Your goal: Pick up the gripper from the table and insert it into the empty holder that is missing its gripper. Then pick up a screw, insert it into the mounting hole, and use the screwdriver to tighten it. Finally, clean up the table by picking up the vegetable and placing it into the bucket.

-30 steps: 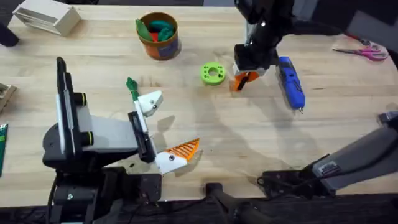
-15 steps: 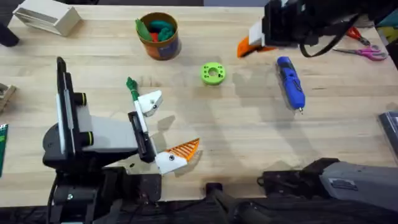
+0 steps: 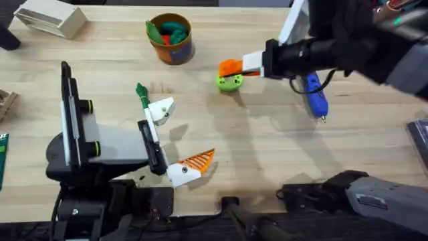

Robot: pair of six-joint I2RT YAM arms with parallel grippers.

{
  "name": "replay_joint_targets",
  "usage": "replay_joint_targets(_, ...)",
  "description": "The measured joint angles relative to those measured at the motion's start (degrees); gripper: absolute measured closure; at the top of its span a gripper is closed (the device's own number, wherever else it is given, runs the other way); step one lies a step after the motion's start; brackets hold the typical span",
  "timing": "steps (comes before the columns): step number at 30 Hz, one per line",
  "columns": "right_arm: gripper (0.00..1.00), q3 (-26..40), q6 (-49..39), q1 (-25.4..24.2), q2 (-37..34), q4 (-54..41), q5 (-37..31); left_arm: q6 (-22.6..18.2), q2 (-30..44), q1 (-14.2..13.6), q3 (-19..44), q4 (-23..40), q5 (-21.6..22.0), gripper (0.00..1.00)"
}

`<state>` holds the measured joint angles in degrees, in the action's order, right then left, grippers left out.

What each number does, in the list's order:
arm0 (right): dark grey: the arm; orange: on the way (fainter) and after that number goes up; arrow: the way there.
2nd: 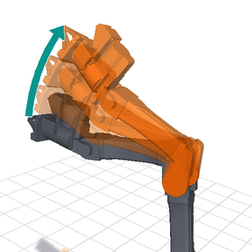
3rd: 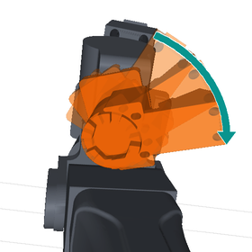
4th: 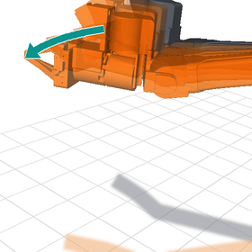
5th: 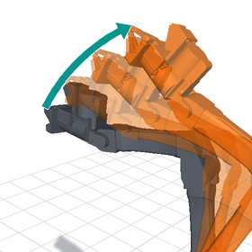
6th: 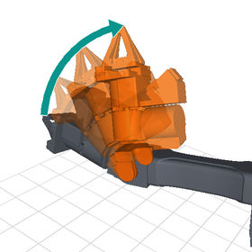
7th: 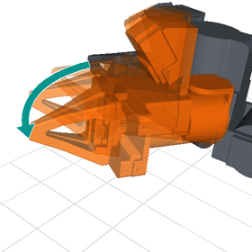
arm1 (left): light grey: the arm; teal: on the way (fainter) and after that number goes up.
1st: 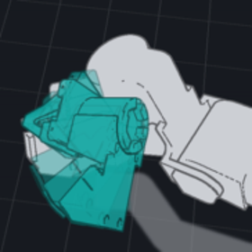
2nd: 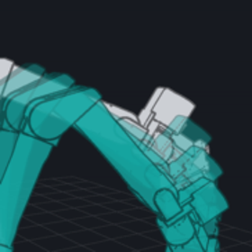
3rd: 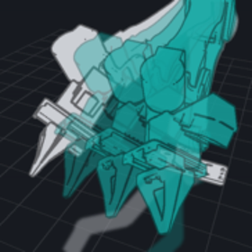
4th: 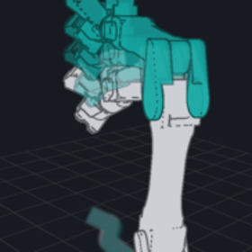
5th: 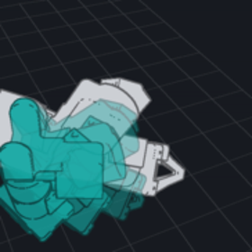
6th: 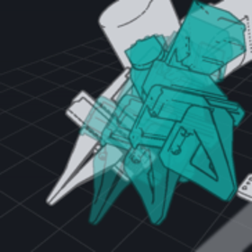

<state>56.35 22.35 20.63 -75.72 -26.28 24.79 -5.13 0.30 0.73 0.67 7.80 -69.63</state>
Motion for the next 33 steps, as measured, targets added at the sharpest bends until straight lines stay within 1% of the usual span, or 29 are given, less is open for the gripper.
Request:
replay_joint_targets(4,0.983,-5.3,2.1,-1.0,0.0,10.9,10.2,0.0,0.0,0.0,0.0,0.0,0.0,0.015)
replay_joint_targets(7,0.983,-9.0,5.3,-1.8,0.1,20.2,17.1,0.0,0.0,0.0,0.0,0.0,0.0,0.015)
replay_joint_targets(11,0.983,-14.3,11.4,-2.4,0.2,33.7,24.4,0.0,0.0,0.0,0.0,0.0,0.0,0.015)
replay_joint_targets(15,0.983,-19.3,18.1,-2.4,0.1,44.4,30.1,0.0,0.0,0.0,0.0,0.0,0.0,0.015)
replay_joint_targets(22,0.983,-24.5,27.2,-2.7,-2.5,57.8,39.1,0.0,0.0,0.0,0.0,0.0,0.0,0.015)
replay_joint_targets(28,0.983,-27.5,36.9,-4.5,-5.1,72.3,46.9,0.0,0.0,0.0,0.0,0.0,0.0,0.015)
replay_joint_targets(30,0.983,-28.2,39.7,-5.1,-5.8,74.7,49.2,0.0,0.0,0.0,0.0,0.0,0.0,0.015)
replay_joint_targets(33,0.983,-29.5,42.7,-6.0,-6.8,75.5,52.4,0.0,0.0,0.0,0.0,0.0,0.0,0.014)
